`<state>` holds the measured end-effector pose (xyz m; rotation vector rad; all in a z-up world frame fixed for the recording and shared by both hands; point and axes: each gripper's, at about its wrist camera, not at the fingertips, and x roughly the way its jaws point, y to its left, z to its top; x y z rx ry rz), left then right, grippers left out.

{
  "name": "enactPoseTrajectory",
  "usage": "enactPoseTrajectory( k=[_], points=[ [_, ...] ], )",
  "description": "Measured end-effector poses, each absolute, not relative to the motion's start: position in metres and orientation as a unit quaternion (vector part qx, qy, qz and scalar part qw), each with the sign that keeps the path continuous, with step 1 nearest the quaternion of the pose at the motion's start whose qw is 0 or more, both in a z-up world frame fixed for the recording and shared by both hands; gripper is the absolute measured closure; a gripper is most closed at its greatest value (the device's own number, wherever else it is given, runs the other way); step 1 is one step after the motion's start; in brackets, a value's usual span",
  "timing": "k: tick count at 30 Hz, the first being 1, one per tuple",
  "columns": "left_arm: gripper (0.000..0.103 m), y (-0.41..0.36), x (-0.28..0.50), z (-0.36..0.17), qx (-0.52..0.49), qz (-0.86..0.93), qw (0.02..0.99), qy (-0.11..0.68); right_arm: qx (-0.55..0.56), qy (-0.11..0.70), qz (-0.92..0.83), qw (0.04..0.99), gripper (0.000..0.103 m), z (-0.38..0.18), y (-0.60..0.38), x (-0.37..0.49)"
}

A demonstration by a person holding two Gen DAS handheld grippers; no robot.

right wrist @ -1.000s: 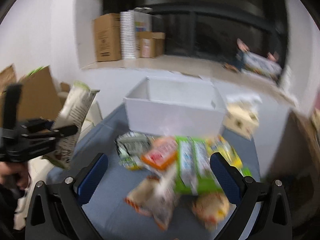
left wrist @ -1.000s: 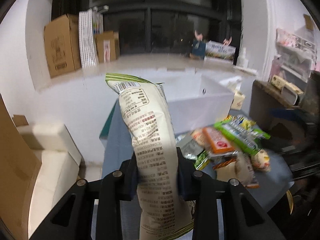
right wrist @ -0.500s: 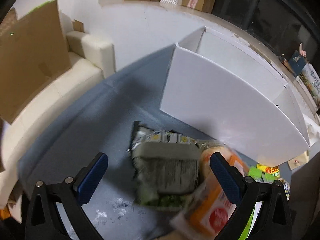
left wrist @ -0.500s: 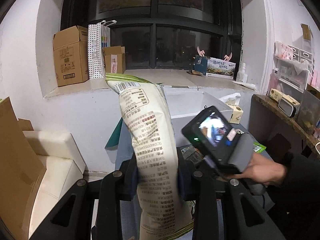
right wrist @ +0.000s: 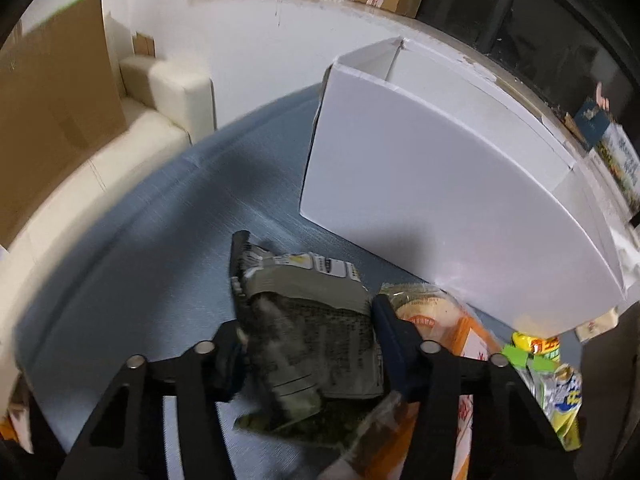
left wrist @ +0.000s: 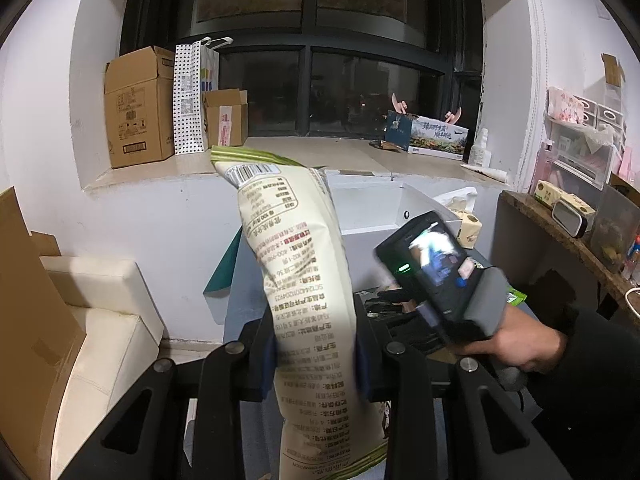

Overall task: Organize snacks
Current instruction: 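Carry the chip bag into the box with the left gripper while the right drops in the grey foil packet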

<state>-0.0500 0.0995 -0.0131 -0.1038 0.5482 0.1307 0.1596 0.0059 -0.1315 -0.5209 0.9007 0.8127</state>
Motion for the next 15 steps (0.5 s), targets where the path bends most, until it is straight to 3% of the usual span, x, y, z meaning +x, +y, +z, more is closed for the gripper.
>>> enactPoseTrajectory(
  k=[15],
  points=[
    [0.068,0.083,0.028,0.000,-0.085,-0.013,0.962,0.260,0.077,0.323,0.458,0.825,0.047,-0.007,-0.144,0.160]
  ],
)
